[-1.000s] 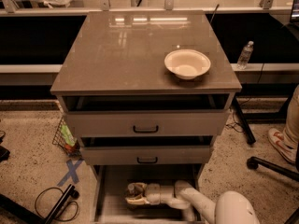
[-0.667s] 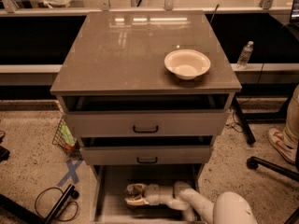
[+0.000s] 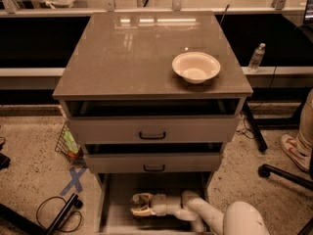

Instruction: Place water bottle into bottom drawer

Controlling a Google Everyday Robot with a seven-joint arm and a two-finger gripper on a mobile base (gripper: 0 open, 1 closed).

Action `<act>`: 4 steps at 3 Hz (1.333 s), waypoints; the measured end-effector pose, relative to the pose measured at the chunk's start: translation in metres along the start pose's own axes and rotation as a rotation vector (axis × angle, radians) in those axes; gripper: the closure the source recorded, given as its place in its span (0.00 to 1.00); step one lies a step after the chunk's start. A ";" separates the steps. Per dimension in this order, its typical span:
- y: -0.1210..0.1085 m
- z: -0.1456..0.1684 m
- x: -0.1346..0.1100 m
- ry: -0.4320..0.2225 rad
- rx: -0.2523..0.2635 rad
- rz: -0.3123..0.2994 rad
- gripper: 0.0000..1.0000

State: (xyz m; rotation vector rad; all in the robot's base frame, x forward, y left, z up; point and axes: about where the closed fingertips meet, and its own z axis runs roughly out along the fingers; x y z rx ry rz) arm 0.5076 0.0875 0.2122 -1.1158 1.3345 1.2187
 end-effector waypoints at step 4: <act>0.002 0.004 0.000 -0.003 -0.006 0.002 0.00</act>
Offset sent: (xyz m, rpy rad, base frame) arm -0.0001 0.0002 0.0001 0.0002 0.0001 0.0003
